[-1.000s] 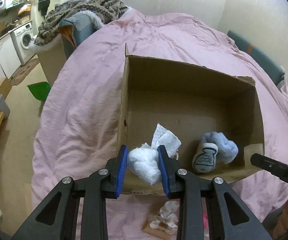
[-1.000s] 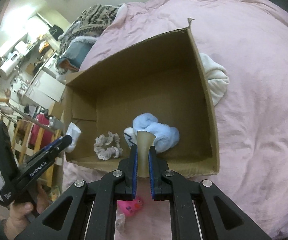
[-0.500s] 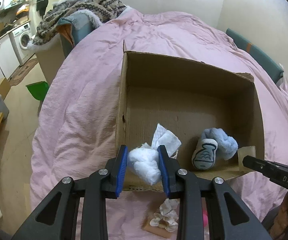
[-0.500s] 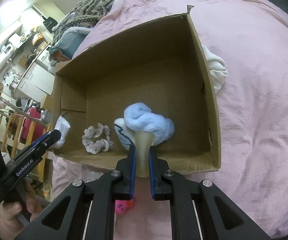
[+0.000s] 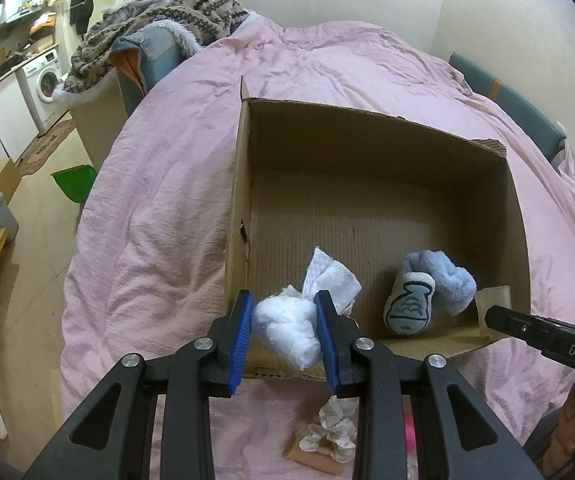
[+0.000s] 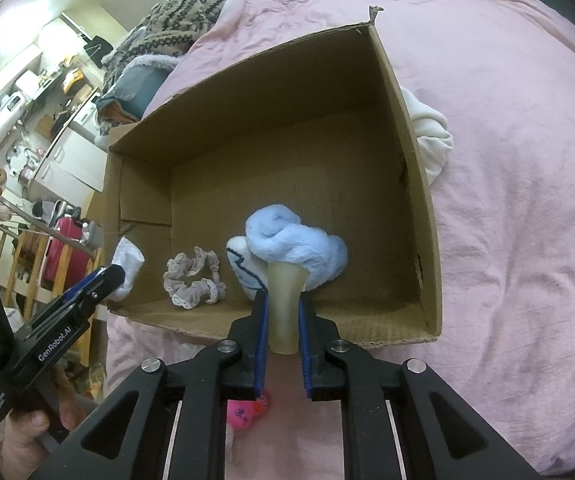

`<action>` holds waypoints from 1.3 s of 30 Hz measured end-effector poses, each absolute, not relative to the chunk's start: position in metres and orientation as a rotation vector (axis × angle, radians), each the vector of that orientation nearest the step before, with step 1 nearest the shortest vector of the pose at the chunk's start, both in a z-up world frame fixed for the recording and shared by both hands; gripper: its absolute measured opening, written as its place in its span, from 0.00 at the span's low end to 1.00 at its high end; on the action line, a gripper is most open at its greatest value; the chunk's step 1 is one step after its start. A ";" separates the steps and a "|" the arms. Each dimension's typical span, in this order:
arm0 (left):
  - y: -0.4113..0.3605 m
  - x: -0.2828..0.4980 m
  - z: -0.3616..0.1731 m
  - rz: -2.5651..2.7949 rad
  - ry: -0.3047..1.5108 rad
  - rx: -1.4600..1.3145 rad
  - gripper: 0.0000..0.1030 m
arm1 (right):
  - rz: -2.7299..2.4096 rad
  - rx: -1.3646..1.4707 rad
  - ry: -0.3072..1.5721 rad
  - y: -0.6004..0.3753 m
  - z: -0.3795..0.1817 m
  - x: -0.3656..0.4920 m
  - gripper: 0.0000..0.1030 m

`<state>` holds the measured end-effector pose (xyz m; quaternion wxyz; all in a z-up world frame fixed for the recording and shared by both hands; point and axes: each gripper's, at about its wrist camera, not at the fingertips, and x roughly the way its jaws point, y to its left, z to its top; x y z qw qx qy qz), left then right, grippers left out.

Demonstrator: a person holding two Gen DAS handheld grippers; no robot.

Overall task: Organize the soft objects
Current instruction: 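Release the sock and the tan cup into the box, opening both tools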

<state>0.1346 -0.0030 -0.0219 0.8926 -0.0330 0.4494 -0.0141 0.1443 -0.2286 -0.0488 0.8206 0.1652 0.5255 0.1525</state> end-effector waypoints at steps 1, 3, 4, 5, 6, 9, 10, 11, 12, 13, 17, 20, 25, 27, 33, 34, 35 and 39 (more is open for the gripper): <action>-0.003 0.135 -0.022 -0.030 0.934 -0.069 0.27 | 0.326 0.354 1.120 -0.229 -0.049 0.144 0.16; -0.003 0.134 -0.021 -0.028 0.928 -0.071 0.27 | 0.326 0.353 1.120 -0.229 -0.049 0.144 0.17; -0.003 0.133 -0.020 -0.023 0.919 -0.071 0.27 | 0.328 0.354 1.120 -0.229 -0.049 0.144 0.17; -0.003 0.132 -0.018 -0.021 0.913 -0.072 0.27 | 0.330 0.354 1.120 -0.229 -0.050 0.144 0.17; -0.003 0.132 -0.017 -0.024 0.911 -0.076 0.27 | 0.330 0.353 1.119 -0.229 -0.050 0.143 0.19; -0.003 0.131 -0.015 -0.025 0.906 -0.082 0.28 | 0.336 0.357 1.113 -0.229 -0.049 0.143 0.23; -0.003 0.131 -0.014 -0.025 0.907 -0.081 0.28 | 0.337 0.358 1.110 -0.229 -0.048 0.142 0.24; -0.003 0.131 -0.014 -0.027 0.907 -0.081 0.29 | 0.337 0.359 1.108 -0.228 -0.047 0.142 0.26; -0.003 0.131 -0.014 -0.026 0.907 -0.081 0.29 | 0.338 0.360 1.106 -0.228 -0.047 0.142 0.26; -0.003 0.131 -0.014 -0.027 0.908 -0.078 0.29 | 0.337 0.363 1.102 -0.228 -0.046 0.142 0.27; -0.004 0.131 -0.013 -0.029 0.909 -0.072 0.38 | 0.332 0.384 1.089 -0.231 -0.044 0.142 0.49; -0.004 0.129 -0.011 -0.054 0.892 -0.089 0.44 | 0.320 0.407 1.048 -0.235 -0.038 0.140 0.70; -0.005 0.127 -0.006 -0.037 0.866 -0.078 0.70 | 0.311 0.419 1.030 -0.237 -0.034 0.142 0.70; -0.005 0.128 -0.006 -0.031 0.873 -0.077 0.70 | 0.312 0.422 1.036 -0.236 -0.035 0.144 0.70; -0.003 0.128 -0.007 -0.025 0.882 -0.082 0.70 | 0.312 0.408 1.031 -0.233 -0.033 0.143 0.70; -0.002 0.127 -0.007 -0.021 0.882 -0.079 0.70 | 0.313 0.411 1.032 -0.233 -0.033 0.143 0.70; -0.002 0.126 -0.007 -0.018 0.885 -0.077 0.70 | 0.313 0.411 1.031 -0.233 -0.032 0.143 0.70; 0.002 0.120 -0.005 -0.012 0.883 -0.084 0.70 | 0.314 0.411 1.023 -0.233 -0.029 0.138 0.70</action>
